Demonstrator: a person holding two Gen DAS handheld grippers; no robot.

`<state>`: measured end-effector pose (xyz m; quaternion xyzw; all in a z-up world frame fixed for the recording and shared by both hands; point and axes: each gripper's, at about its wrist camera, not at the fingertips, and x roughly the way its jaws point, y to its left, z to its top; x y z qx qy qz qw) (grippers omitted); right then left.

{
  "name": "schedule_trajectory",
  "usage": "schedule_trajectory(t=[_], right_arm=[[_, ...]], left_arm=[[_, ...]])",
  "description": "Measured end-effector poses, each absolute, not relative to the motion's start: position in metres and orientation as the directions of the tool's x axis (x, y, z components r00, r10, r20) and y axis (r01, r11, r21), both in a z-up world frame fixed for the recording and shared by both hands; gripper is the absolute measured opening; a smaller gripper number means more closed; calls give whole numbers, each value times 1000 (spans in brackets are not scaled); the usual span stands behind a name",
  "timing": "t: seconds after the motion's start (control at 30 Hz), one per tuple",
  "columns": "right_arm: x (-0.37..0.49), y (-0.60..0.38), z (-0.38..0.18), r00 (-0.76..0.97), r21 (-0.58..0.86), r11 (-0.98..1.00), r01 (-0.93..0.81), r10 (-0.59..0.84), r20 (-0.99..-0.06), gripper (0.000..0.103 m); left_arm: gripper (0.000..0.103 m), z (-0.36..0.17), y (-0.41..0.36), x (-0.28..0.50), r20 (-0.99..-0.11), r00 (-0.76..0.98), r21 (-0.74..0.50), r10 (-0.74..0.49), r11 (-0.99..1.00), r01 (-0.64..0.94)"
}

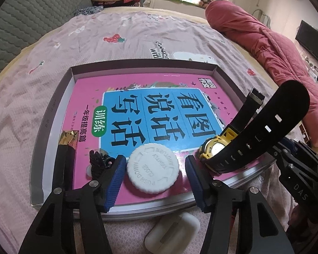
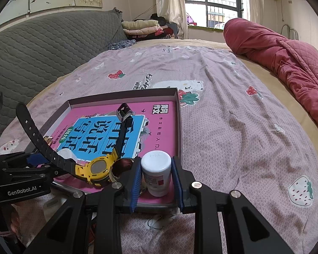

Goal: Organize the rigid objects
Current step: 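Lower the lid onto the book with the left tool while the right tool sets the bottle beside the jar, then open the left tool releasing the lid while the right tool releases the pill bottle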

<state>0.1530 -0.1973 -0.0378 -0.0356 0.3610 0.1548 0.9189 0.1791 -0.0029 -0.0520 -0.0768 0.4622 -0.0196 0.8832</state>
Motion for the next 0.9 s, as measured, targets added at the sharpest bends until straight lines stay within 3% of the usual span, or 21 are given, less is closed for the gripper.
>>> schedule_trajectory(t=[0.33, 0.57, 0.77, 0.9], right_arm=[[154, -198, -37, 691, 47, 950, -310, 259, -675, 28], [151, -195, -36, 696, 49, 945, -324, 274, -664, 40], [148, -195, -34, 701, 45, 945, -324, 271, -660, 42], [148, -198, -30, 708, 51, 948, -315, 270, -652, 52]], left_arm=[[66, -45, -2, 173, -810, 579, -142, -93, 989, -40], [68, -39, -1, 169, -804, 588, -137, -86, 990, -42], [68, -34, -1, 165, -801, 593, -131, -82, 990, -41], [68, -30, 1, 163, -798, 597, -130, -80, 991, -41]])
